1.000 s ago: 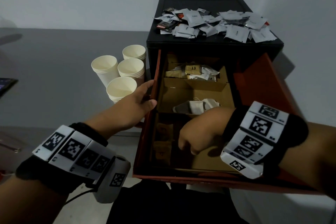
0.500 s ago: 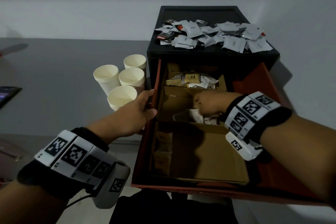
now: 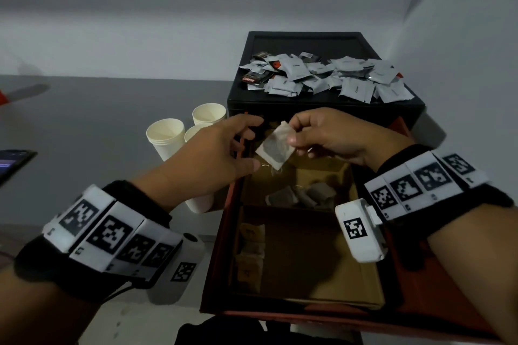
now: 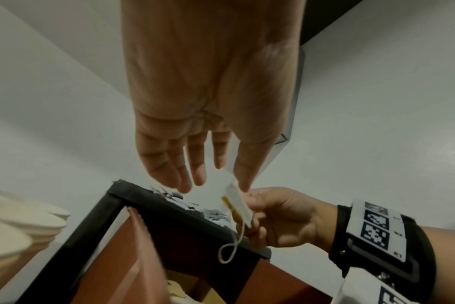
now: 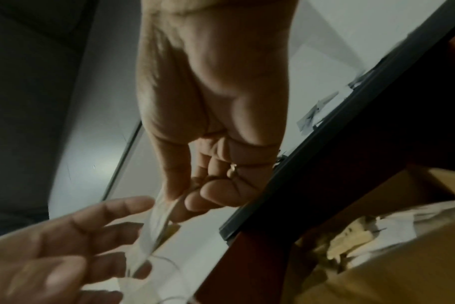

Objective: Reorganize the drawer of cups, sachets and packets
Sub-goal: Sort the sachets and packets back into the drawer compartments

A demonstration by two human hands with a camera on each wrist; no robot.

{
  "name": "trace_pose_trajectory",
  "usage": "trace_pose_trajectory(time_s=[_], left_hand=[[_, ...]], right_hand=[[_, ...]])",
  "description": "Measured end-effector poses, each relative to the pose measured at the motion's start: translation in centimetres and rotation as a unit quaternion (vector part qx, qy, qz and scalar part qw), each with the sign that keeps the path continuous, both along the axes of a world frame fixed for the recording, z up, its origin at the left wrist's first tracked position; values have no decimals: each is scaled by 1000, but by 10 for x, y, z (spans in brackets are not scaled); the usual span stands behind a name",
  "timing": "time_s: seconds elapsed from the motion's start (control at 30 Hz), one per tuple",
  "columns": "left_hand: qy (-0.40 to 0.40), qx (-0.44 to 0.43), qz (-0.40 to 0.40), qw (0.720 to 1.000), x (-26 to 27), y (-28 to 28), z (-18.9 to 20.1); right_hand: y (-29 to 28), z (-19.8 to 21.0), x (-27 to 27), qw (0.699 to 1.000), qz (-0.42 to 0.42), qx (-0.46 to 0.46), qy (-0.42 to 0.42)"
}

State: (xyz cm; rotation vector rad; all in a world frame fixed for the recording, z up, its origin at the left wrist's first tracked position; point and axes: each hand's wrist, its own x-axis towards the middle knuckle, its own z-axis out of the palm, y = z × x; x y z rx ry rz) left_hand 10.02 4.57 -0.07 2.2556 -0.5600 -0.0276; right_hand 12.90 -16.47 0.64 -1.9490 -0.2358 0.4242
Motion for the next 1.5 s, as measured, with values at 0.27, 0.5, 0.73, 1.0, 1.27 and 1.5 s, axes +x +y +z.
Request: trace_pose_trajectory(time_s=[0.27,0.5,0.73,1.0,1.27,1.5], left_hand=[[-177,18,-67,982,2,-12,10],[-160,-25,-32,986,11,-12,9],[-93,-72,2,993,13,-12,12],[-75,-88,9,993,18,-9,5],[-50,-119,16,991,23,-5,4],[-27,-62,-52,996,20,-4,10]], right_hand=[[7,1,-2,995,-1,94,44],[26,-29,8,992,-43,-86,81],[44,-77,9,898,64,-435,-2],[39,-96,13,873,118,-469,-58],[16,-41,7,990,-43,-109,-73],[5,-22,-3,982,-71,171,-36]])
